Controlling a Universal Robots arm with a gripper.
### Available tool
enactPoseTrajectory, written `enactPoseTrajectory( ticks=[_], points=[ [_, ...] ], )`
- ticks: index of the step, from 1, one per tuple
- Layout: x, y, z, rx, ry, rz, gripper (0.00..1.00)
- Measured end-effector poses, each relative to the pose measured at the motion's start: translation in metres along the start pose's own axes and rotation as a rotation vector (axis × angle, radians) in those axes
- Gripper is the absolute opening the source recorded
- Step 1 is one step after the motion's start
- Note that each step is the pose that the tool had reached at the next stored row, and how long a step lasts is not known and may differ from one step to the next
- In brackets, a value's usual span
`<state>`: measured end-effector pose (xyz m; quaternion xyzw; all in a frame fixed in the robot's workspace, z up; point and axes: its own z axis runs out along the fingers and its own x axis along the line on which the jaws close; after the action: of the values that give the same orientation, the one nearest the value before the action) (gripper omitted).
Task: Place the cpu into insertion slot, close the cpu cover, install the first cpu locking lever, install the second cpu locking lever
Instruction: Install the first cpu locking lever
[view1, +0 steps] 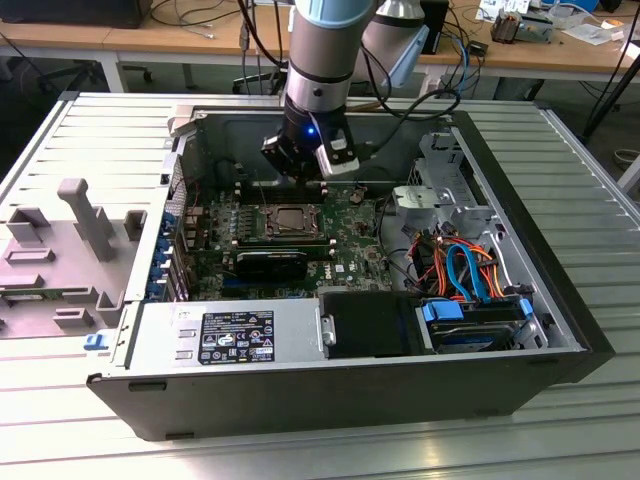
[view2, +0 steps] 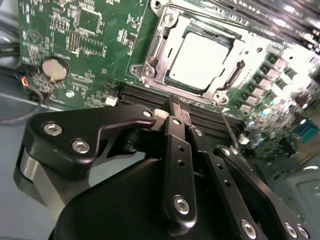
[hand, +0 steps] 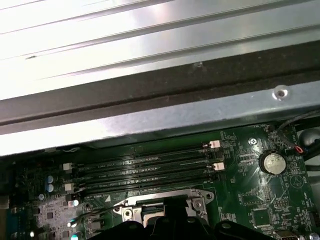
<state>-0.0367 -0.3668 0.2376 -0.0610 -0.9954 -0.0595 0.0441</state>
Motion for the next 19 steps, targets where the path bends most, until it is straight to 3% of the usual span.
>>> enactPoseTrajectory(
  ticks=[1, 5, 9, 12, 15, 16, 19],
  points=[
    [0.0000, 0.0000, 0.0001, 0.0033, 0.0039, -0.034, 0.11],
    [0.0000, 0.0000, 0.0001, 0.0089, 0.0106, -0.093, 0.11],
    [0.0000, -0.0001, 0.0002, 0.0194, 0.0228, -0.199, 0.11],
    [0.0000, -0.0001, 0.0002, 0.0224, 0.0263, -0.230, 0.11],
    [0.0000, 0.0000, 0.0003, 0.0224, 0.0262, -0.231, 0.11],
    [-0.0001, 0.0000, 0.0004, 0.0224, 0.0212, -0.231, 0.11],
    [0.0000, 0.0000, 0.0005, 0.0224, -0.0118, -0.235, 0.11]
  ],
)
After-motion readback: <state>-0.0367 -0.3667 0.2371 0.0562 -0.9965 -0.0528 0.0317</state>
